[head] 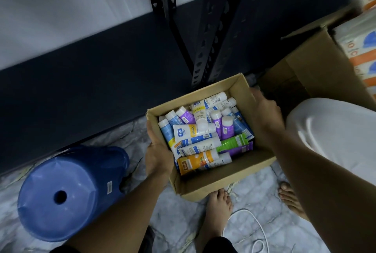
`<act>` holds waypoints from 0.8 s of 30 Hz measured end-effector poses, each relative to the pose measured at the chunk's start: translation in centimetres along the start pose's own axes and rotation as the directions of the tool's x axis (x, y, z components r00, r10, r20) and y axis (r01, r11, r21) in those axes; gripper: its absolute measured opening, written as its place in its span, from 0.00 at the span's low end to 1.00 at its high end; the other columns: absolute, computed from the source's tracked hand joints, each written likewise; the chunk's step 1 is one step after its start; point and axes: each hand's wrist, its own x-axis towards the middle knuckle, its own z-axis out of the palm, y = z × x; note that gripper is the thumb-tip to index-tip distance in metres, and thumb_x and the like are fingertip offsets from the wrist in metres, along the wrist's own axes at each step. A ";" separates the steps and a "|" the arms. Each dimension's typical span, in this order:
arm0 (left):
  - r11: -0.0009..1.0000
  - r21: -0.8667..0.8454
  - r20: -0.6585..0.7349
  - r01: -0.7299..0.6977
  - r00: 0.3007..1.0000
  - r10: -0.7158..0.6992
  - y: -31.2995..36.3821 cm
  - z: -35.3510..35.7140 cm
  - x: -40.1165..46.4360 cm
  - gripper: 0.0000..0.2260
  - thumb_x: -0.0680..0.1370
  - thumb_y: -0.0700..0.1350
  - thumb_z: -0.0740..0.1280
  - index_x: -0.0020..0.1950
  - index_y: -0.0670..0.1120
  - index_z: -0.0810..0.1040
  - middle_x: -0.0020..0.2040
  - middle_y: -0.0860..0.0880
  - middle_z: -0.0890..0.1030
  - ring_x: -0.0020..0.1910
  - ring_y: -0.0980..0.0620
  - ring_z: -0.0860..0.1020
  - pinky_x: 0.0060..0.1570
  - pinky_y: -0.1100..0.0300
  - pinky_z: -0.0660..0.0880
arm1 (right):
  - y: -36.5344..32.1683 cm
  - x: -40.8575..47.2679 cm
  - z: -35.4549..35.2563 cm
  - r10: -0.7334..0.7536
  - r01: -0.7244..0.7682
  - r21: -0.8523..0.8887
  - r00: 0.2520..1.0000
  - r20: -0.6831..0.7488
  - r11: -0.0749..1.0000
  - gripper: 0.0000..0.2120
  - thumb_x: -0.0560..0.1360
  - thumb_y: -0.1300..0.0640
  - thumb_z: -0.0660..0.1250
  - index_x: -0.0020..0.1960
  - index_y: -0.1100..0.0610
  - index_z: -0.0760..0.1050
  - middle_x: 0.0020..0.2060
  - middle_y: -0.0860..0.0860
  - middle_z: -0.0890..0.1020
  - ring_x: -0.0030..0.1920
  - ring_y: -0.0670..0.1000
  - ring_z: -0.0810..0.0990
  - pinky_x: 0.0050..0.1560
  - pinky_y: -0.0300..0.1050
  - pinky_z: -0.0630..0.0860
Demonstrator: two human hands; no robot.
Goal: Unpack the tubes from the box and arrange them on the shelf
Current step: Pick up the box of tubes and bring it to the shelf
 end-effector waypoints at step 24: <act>0.982 -0.108 0.013 -0.154 0.988 0.156 -5.5 -19.9 -7.9 0.35 0.80 0.38 0.59 0.78 0.65 0.46 0.33 0.47 0.76 0.29 0.50 0.75 0.29 0.56 0.71 | -9.9 -15.2 -14.3 -0.130 0.103 0.243 0.986 0.100 0.965 0.32 0.71 0.58 0.66 0.74 0.44 0.69 0.44 0.58 0.86 0.49 0.60 0.84 0.49 0.55 0.80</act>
